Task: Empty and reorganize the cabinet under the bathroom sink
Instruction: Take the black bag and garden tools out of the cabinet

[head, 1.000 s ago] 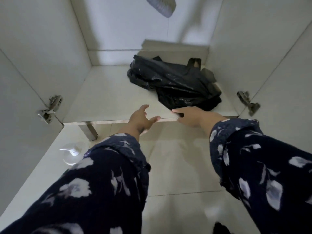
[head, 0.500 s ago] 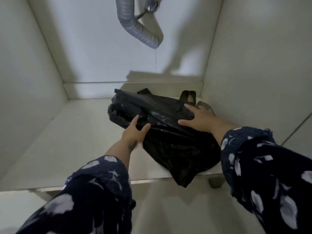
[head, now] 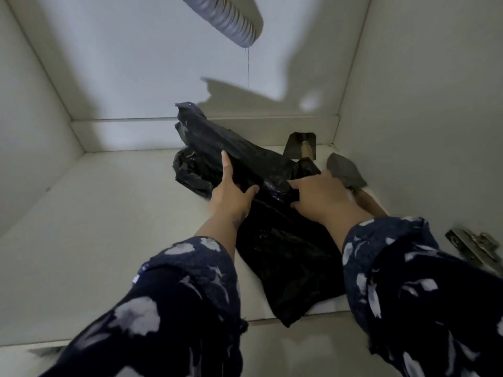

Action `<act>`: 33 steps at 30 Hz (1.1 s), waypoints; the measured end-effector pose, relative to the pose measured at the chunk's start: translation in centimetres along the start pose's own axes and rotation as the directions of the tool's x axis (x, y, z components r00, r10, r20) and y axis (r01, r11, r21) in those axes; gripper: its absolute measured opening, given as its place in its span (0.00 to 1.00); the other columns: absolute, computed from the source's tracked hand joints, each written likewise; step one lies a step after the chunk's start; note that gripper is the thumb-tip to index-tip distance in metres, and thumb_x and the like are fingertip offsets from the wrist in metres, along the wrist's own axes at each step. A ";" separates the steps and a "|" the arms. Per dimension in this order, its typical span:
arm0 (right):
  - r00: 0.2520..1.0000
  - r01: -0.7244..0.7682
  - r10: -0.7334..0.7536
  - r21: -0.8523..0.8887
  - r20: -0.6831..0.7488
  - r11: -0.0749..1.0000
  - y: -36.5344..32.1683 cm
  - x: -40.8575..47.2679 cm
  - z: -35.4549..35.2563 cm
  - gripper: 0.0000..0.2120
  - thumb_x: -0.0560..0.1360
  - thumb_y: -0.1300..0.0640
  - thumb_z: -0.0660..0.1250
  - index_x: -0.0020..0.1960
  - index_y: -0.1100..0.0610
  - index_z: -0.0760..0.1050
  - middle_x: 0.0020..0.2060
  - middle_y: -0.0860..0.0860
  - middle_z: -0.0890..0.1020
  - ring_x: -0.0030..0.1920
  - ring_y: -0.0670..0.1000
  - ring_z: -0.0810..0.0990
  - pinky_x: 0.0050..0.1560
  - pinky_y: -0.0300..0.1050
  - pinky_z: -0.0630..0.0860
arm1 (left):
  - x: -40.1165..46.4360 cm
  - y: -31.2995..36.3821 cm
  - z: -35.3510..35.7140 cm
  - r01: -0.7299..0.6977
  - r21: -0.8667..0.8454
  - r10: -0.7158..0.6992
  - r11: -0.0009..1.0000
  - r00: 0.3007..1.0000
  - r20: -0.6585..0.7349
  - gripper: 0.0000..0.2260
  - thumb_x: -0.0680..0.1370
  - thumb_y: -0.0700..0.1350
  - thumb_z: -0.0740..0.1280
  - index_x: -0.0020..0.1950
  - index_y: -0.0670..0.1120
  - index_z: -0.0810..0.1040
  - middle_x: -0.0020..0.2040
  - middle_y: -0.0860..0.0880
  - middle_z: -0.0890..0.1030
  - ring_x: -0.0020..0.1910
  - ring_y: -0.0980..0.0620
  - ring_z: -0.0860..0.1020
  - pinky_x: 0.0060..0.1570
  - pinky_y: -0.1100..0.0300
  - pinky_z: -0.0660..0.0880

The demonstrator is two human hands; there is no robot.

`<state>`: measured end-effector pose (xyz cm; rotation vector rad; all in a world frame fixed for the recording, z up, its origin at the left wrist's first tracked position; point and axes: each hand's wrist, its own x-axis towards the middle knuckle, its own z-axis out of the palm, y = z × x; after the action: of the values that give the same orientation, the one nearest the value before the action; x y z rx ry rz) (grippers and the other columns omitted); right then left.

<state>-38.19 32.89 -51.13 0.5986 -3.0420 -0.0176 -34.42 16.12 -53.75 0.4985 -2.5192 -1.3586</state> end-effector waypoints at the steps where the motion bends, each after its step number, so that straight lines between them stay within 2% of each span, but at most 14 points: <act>1: 0.998 0.009 -0.008 0.022 -0.060 1.000 -0.1 -0.1 0.2 0.20 0.78 0.52 0.61 0.69 0.39 0.67 0.61 0.57 0.76 0.63 0.61 0.69 0.57 0.51 0.70 | -0.1 0.0 0.3 -0.051 0.042 0.051 0.998 0.999 -0.011 0.43 0.76 0.53 0.68 0.75 0.65 0.36 0.51 0.49 0.78 0.49 0.51 0.75 0.50 0.56 0.72; 2: 0.995 0.020 -0.014 0.063 -0.098 0.998 -0.2 -0.1 0.4 0.22 0.79 0.54 0.60 0.69 0.38 0.66 0.60 0.58 0.75 0.61 0.60 0.71 0.56 0.50 0.71 | -0.1 0.1 0.6 -0.093 0.084 0.093 0.992 0.996 0.001 0.42 0.77 0.54 0.67 0.74 0.66 0.35 0.50 0.49 0.78 0.48 0.51 0.75 0.50 0.56 0.71; 4: 0.992 0.065 -0.047 0.160 -0.115 0.985 -0.3 0.2 0.7 0.25 0.79 0.57 0.58 0.71 0.34 0.62 0.59 0.58 0.73 0.58 0.61 0.75 0.55 0.49 0.73 | 0.6 0.3 1.0 -0.142 0.150 0.132 0.979 0.988 0.076 0.34 0.78 0.60 0.62 0.75 0.66 0.43 0.56 0.48 0.80 0.55 0.48 0.77 0.55 0.55 0.70; 6: 0.987 0.123 -0.098 0.210 -0.125 0.970 -0.2 0.4 0.9 0.27 0.80 0.59 0.56 0.71 0.33 0.61 0.58 0.58 0.75 0.58 0.60 0.76 0.56 0.48 0.73 | 1.5 0.4 1.2 -0.130 0.174 0.112 0.976 0.988 0.109 0.28 0.78 0.62 0.59 0.76 0.57 0.59 0.66 0.46 0.77 0.65 0.47 0.73 0.62 0.57 0.68; 8: 0.982 0.135 -0.096 0.244 -0.165 0.960 -0.1 0.5 1.1 0.27 0.80 0.61 0.56 0.71 0.34 0.62 0.60 0.58 0.76 0.61 0.59 0.75 0.60 0.49 0.73 | 1.7 0.3 1.1 -0.113 0.213 0.101 0.971 0.993 0.063 0.26 0.79 0.59 0.61 0.74 0.49 0.67 0.69 0.45 0.74 0.69 0.47 0.70 0.67 0.59 0.63; 11: 0.972 0.127 -0.057 0.305 -0.228 0.944 -0.3 0.7 1.1 0.26 0.80 0.63 0.57 0.70 0.38 0.66 0.62 0.58 0.77 0.62 0.59 0.75 0.62 0.49 0.73 | 1.2 0.4 0.4 -0.117 0.230 0.120 0.966 0.993 0.003 0.25 0.79 0.54 0.64 0.74 0.46 0.67 0.69 0.45 0.74 0.70 0.48 0.69 0.67 0.62 0.62; 17: 0.952 0.150 -0.033 0.368 -0.305 0.918 -1.4 -1.6 -0.6 0.26 0.78 0.64 0.60 0.71 0.42 0.67 0.57 0.58 0.81 0.56 0.59 0.79 0.57 0.49 0.75 | -1.4 2.0 -1.9 -0.141 0.227 0.156 0.964 0.986 -0.054 0.25 0.78 0.53 0.66 0.73 0.46 0.68 0.68 0.45 0.75 0.69 0.49 0.70 0.66 0.64 0.61; 21: 0.954 0.162 -0.023 0.448 -0.300 0.879 -2.1 -5.7 -2.1 0.26 0.77 0.64 0.62 0.72 0.44 0.67 0.59 0.57 0.81 0.59 0.58 0.79 0.61 0.51 0.75 | -6.2 3.1 -3.9 -0.137 0.158 0.149 0.978 0.987 -0.064 0.25 0.78 0.51 0.67 0.73 0.47 0.68 0.68 0.46 0.75 0.69 0.51 0.70 0.64 0.68 0.58; 24: 0.958 0.164 -0.025 0.470 -0.287 0.867 -2.4 -9.7 -4.0 0.25 0.78 0.63 0.62 0.72 0.44 0.67 0.60 0.56 0.81 0.59 0.57 0.79 0.60 0.50 0.75 | -10.6 4.5 -5.8 -0.122 0.129 0.131 0.984 0.990 -0.061 0.25 0.77 0.52 0.67 0.73 0.48 0.68 0.68 0.46 0.75 0.69 0.50 0.70 0.65 0.67 0.60; 28: 0.961 0.149 -0.015 0.473 -0.275 0.869 -3.0 -15.7 -6.1 0.25 0.78 0.62 0.62 0.71 0.43 0.67 0.55 0.57 0.82 0.54 0.58 0.80 0.56 0.49 0.76 | -16.6 5.8 -7.5 -0.097 0.087 0.102 0.991 0.994 -0.048 0.25 0.77 0.52 0.67 0.73 0.49 0.68 0.67 0.46 0.76 0.67 0.50 0.72 0.64 0.65 0.64; 33: 0.973 0.109 0.017 0.522 -0.231 0.846 -2.9 -23.5 -6.6 0.26 0.77 0.61 0.62 0.72 0.42 0.66 0.56 0.58 0.82 0.55 0.59 0.79 0.58 0.51 0.76 | -24.6 6.5 -8.0 -0.063 0.059 0.065 0.996 0.998 -0.021 0.25 0.78 0.51 0.67 0.73 0.49 0.68 0.67 0.46 0.75 0.67 0.50 0.72 0.65 0.64 0.63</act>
<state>-15.12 39.08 -45.51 0.6407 -2.7857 0.8596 -10.25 23.28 -45.06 0.4380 -2.5401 -1.2529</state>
